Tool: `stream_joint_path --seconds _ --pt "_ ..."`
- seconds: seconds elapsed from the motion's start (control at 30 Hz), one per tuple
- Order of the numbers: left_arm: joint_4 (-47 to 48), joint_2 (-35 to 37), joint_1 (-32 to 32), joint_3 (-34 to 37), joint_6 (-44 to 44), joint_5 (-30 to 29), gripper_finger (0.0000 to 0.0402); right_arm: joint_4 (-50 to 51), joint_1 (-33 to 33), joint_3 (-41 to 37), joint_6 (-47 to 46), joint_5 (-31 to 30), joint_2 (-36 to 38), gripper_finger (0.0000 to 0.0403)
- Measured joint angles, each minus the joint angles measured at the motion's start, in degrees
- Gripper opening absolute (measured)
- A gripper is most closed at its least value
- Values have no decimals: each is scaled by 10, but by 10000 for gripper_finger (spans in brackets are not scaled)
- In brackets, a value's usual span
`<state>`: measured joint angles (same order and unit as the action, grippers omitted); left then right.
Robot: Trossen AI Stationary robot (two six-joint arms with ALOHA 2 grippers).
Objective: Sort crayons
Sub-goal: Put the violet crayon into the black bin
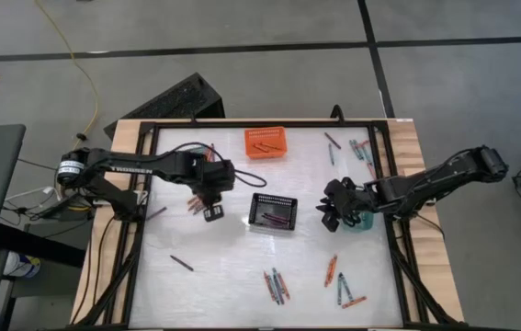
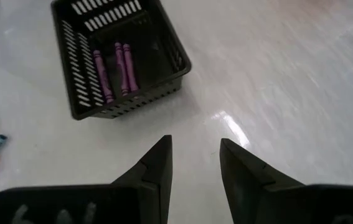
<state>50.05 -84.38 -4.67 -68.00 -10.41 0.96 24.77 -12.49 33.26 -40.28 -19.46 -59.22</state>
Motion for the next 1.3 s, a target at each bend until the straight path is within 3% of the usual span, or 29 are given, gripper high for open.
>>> stream_joint_path --seconds 0.2,0.4,0.77,1.2,1.3 --pt "-109 0 2 -36 40 10 2 -34 -34 0 -2 -3 20 127" --pt "-212 0 2 -37 73 47 2 -86 -80 0 13 -66 49 127" --pt "-316 -1 -41 -37 144 21 2 -101 -104 0 18 -108 55 127" --pt "-409 -1 -57 -36 145 147 2 -119 -104 0 44 -111 55 127" --pt "-420 -10 -50 -37 140 154 2 -121 -104 0 48 -111 55 127"
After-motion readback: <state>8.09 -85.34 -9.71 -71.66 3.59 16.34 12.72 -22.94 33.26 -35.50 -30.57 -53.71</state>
